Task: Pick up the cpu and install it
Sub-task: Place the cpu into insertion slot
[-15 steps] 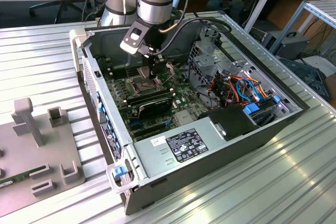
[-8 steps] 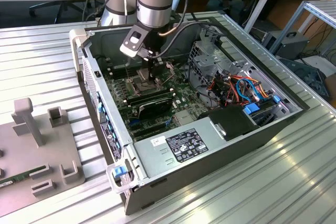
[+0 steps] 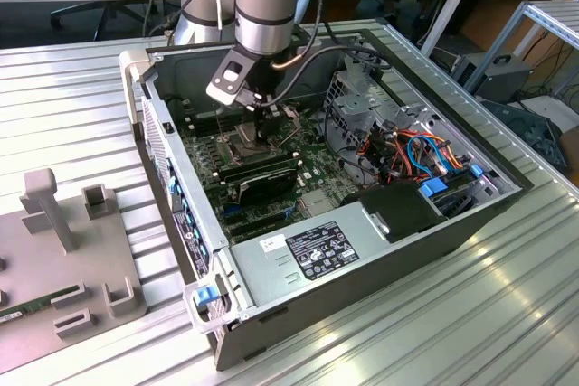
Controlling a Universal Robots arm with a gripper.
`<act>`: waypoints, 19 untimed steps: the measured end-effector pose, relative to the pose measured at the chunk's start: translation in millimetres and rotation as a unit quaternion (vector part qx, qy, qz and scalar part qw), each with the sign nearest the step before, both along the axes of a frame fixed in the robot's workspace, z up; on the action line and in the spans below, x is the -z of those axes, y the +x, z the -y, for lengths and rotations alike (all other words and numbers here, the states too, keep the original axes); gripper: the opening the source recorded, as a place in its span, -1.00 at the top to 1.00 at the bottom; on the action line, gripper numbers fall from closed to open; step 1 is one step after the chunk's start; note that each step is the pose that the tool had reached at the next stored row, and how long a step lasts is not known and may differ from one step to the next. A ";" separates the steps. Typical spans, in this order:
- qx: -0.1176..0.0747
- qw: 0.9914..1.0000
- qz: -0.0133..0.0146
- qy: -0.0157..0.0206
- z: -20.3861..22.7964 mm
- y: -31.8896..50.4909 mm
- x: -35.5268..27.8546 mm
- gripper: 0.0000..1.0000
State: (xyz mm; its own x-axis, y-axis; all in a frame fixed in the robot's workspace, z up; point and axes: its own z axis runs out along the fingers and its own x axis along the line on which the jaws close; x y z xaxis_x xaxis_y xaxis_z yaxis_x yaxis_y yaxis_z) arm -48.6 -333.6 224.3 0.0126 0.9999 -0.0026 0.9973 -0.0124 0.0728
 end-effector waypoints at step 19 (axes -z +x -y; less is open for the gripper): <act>-0.004 1.000 0.001 0.000 0.0 -3.8 18.8 -0.09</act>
